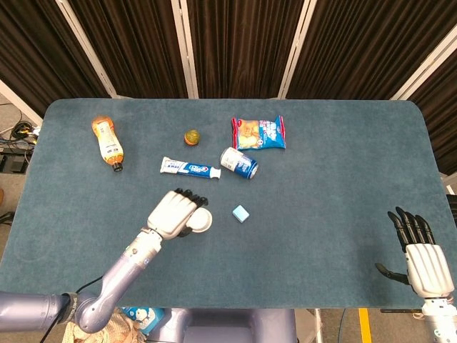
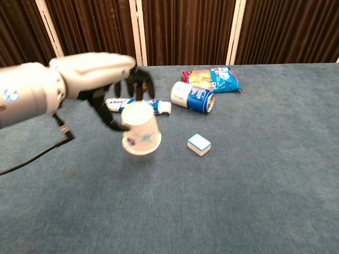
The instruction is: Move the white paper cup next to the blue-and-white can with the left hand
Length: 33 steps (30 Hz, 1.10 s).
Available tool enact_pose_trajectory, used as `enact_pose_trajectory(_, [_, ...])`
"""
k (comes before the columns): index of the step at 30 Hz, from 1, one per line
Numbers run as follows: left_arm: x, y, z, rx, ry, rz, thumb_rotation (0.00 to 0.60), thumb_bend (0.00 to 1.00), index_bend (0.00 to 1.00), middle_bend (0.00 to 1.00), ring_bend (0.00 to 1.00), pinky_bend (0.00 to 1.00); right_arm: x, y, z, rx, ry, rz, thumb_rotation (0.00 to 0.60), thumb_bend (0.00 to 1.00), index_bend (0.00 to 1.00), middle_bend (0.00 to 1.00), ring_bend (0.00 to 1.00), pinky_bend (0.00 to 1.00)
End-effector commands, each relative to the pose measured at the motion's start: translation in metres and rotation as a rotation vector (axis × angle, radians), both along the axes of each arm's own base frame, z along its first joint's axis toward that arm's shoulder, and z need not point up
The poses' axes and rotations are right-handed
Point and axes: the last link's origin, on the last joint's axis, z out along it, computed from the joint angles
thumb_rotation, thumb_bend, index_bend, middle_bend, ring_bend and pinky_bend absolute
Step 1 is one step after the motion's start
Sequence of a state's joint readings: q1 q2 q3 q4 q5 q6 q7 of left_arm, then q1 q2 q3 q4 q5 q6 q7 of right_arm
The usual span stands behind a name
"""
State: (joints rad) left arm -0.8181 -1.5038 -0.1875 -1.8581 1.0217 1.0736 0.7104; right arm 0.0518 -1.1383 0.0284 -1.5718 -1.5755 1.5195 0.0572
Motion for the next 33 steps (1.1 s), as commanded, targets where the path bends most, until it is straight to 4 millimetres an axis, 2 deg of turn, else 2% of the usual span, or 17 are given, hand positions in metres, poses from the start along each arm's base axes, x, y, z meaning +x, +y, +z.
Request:
enact_pose_trajectory(1, [0.014, 0.006, -0.002, 0.017, -0.032, -0.023, 0.600, 0.20, 0.30, 0.39, 0.31, 0.37, 0.000, 0.000, 0.000, 0.000, -0.003, -0.001, 0.600, 0.07, 0.00, 0.00, 0.00, 0.00])
enact_pose_trajectory(8, [0.042, 0.024, -0.026, 0.011, -0.056, -0.029, 0.600, 0.20, 0.30, 0.39, 0.31, 0.37, -0.001, -0.001, 0.002, 0.003, -0.022, -0.009, 0.600, 0.07, 0.00, 0.00, 0.00, 0.00])
enact_pose_trajectory(14, [0.056, 0.027, -0.053, -0.015, -0.041, -0.025, 0.600, 0.20, 0.29, 0.39, 0.31, 0.37, -0.003, -0.003, 0.003, 0.006, -0.040, -0.020, 0.600, 0.07, 0.00, 0.00, 0.00, 0.00])
enact_pose_trajectory(20, [0.066, 0.026, -0.072, -0.020, -0.020, -0.037, 0.600, 0.20, 0.29, 0.39, 0.31, 0.37, -0.002, -0.003, 0.004, 0.009, -0.052, -0.019, 0.600, 0.07, 0.00, 0.00, 0.00, 0.00])
enact_pose_trajectory(26, [0.073, 0.027, -0.080, -0.012, -0.013, -0.040, 0.600, 0.20, 0.29, 0.39, 0.31, 0.37, -0.002, -0.003, 0.004, 0.011, -0.059, -0.019, 0.600, 0.07, 0.00, 0.00, 0.00, 0.00])
enact_pose_trajectory(33, [0.072, 0.028, -0.088, -0.021, 0.010, -0.028, 0.600, 0.20, 0.29, 0.38, 0.30, 0.37, -0.001, -0.003, 0.004, 0.012, -0.065, -0.020, 0.600, 0.07, 0.00, 0.00, 0.00, 0.00])
